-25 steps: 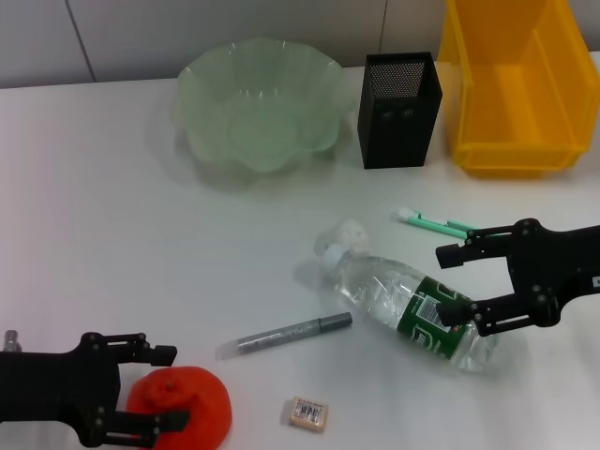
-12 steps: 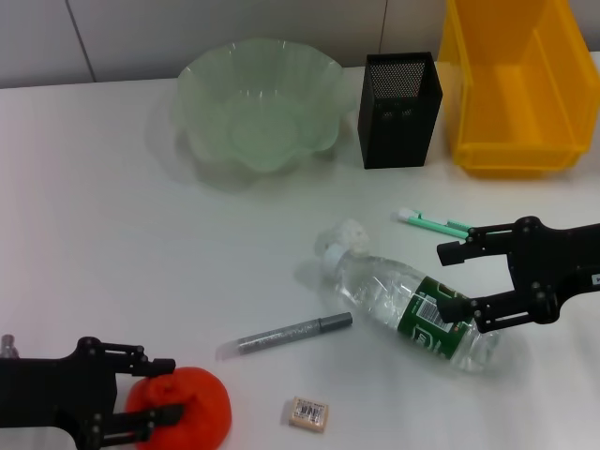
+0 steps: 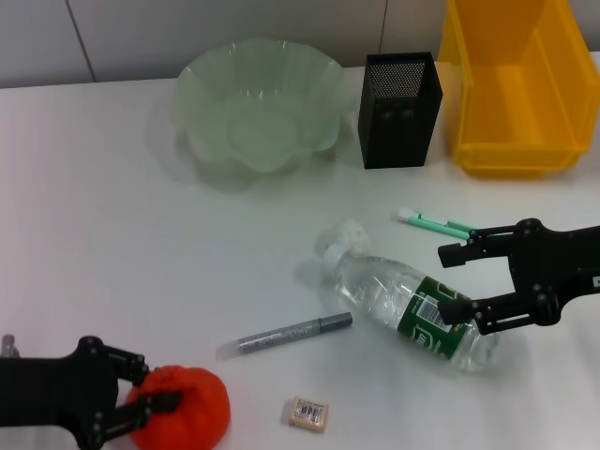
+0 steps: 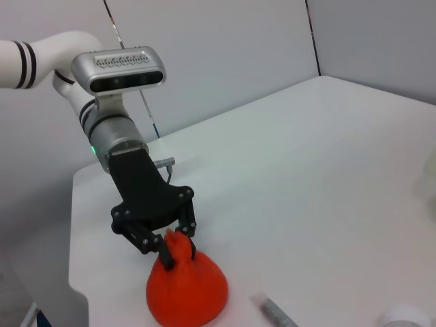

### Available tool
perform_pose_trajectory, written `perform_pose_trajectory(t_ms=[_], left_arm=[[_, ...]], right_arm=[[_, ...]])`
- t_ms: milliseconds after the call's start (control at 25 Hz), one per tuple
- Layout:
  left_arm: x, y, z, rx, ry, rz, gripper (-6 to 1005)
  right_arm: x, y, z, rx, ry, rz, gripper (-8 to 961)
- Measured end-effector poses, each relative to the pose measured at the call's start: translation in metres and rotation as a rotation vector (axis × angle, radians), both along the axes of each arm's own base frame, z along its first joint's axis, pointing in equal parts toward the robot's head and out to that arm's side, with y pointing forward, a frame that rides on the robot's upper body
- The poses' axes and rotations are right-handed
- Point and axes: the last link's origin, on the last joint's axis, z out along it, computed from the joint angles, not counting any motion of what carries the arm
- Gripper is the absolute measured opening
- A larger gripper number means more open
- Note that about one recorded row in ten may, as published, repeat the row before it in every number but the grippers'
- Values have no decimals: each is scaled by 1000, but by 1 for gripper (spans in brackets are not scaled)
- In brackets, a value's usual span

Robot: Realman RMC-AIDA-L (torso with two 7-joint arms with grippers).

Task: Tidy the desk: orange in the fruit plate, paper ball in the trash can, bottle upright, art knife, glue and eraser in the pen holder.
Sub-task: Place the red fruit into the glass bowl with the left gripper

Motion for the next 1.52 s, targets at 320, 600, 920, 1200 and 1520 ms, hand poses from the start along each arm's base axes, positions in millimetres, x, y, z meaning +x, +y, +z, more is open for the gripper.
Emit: perform_pose_trajectory(t_ms=[320, 600, 920, 1200, 1520], left_arm=[[39, 24, 21, 33, -194, 4, 180], [78, 70, 21, 96, -211, 11, 132], [110, 125, 9, 244, -199, 53, 84], [127, 165, -4, 382, -191, 143, 63], [152, 206, -24, 547, -184, 253, 61]], right_arm=[[2, -3, 0, -2, 7, -8, 769], [7, -9, -1, -7, 10, -27, 769], [15, -17, -1, -4, 21, -54, 769], [16, -19, -4, -17, 31, -60, 769], [13, -17, -5, -20, 33, -51, 769]])
